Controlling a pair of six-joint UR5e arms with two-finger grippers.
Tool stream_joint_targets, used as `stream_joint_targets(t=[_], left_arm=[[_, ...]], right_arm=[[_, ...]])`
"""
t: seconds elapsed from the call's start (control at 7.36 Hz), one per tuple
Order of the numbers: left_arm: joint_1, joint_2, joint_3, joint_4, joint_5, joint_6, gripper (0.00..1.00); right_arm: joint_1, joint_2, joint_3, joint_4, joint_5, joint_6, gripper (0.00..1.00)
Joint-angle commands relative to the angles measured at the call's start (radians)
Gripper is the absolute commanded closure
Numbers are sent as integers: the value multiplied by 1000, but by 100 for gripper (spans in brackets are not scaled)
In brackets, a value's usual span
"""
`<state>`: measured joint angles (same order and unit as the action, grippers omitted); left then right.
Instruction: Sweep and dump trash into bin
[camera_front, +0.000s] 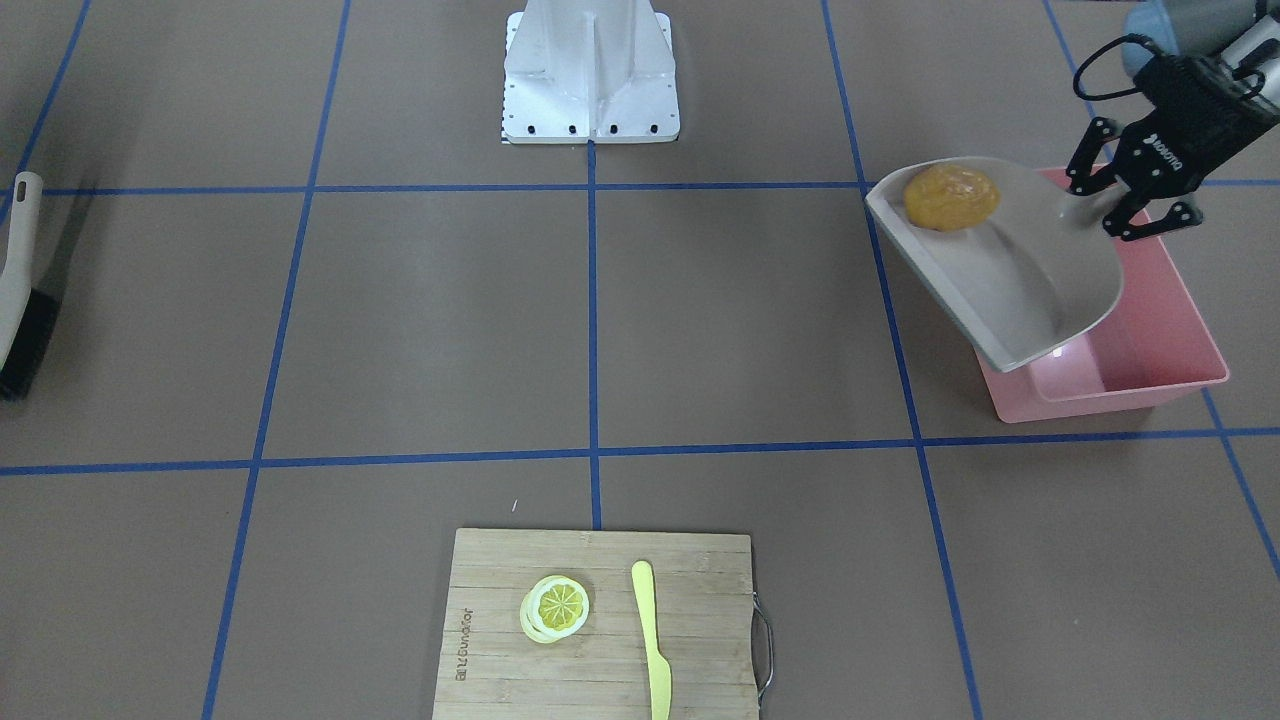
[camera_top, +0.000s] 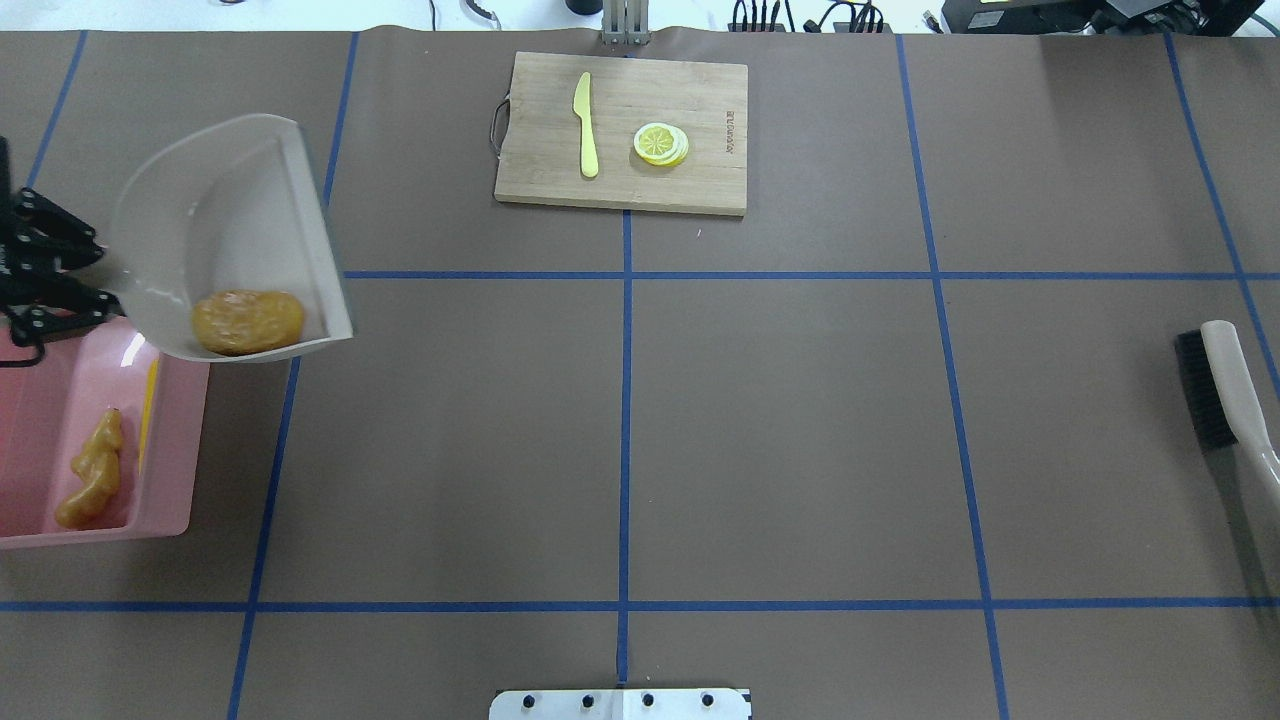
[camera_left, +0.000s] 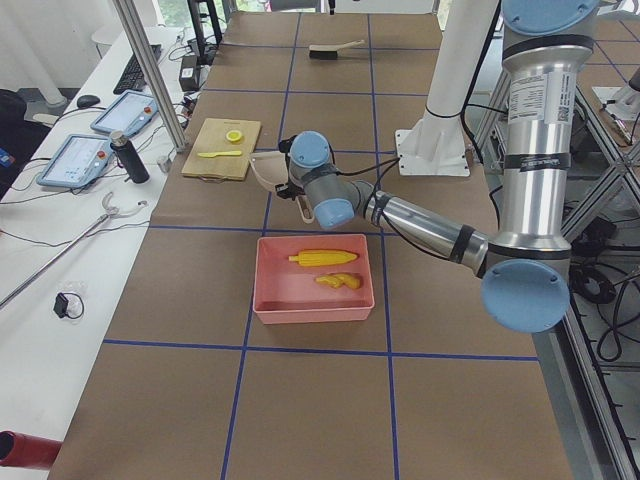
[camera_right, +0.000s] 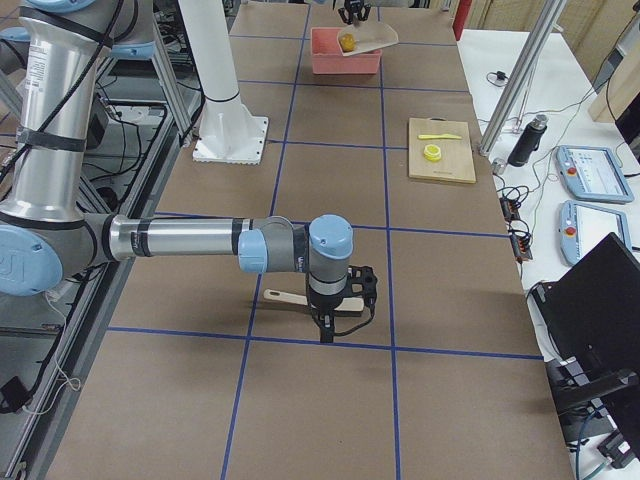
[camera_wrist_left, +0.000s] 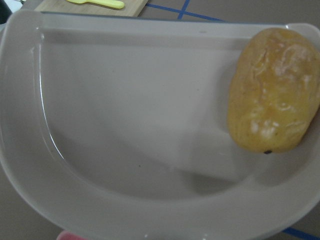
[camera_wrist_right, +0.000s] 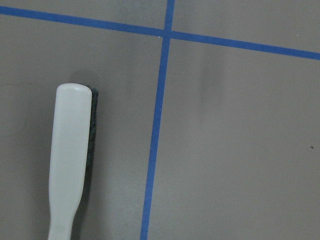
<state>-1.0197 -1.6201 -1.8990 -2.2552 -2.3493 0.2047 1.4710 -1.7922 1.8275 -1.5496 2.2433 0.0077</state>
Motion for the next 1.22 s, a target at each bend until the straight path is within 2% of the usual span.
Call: stream_joint_targets(t=[0.0,0.27,0.41,0.54,0.68,0.82,1.09], left_arm=[[178,-171,53,80,137,2,100],[152,-123,12,74,130,5,100],[101,-60,-27,71,128,12,100],[20,34,-55,71,84,68,100],[-81,120,-54,69,24,158,100],[-205,219,-52,68,16,314,100],[-414,339,-35,66,18,630,100]], right_arm=[[2,-4,4,-1,16,6,0],[2,-6,4,-7,24,8,0],[2,-7,4,-7,29,9,0],[2,-3,4,-3,27,11,0],[2,-1,4,-3,29,11,0],[2,-1,4,-4,32,12,0],[2,-3,3,-6,39,12,0]])
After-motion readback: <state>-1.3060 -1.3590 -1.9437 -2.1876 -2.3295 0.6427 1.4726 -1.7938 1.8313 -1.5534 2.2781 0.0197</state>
